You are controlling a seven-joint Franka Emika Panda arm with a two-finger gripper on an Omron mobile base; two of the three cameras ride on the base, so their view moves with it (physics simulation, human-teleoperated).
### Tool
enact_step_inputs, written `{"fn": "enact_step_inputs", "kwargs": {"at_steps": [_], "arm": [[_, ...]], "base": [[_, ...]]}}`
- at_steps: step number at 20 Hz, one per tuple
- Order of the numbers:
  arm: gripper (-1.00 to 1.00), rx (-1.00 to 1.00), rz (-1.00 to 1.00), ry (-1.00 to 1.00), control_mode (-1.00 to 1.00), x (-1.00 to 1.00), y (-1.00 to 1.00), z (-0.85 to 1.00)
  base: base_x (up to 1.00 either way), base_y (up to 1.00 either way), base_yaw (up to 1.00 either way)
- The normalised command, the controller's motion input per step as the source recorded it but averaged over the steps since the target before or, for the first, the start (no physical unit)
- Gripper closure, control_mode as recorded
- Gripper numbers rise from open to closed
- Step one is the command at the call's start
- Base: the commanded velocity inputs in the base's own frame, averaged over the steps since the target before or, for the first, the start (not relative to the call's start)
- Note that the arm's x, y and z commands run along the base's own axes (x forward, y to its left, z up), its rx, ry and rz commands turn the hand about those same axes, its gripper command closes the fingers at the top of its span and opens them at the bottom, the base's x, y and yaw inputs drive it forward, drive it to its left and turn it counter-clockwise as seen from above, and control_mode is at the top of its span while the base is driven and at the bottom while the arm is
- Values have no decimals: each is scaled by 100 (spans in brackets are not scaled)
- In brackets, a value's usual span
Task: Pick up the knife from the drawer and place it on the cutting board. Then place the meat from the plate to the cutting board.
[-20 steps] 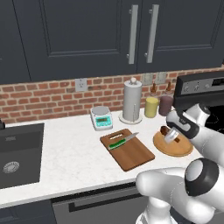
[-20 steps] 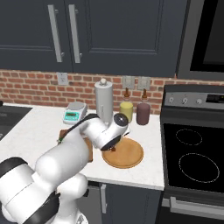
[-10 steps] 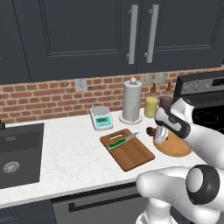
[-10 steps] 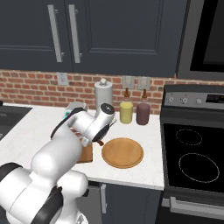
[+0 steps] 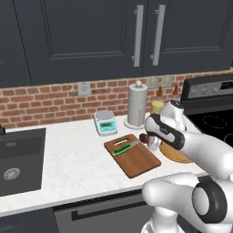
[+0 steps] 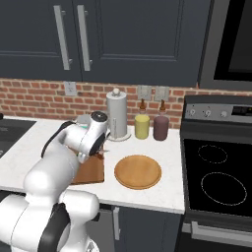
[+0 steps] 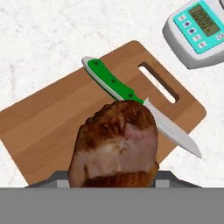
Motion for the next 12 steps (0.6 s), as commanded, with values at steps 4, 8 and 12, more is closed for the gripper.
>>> {"fn": "enact_step_inputs", "kwargs": {"at_steps": [4, 8, 12], "arm": [[100, -9, 0, -3, -100, 0, 54, -6], [100, -9, 0, -6, -100, 0, 38, -34], [100, -7, 3, -1, -100, 1, 17, -48]], "base": [[0, 0, 0], [0, 0, 0], [0, 0, 0]]}}
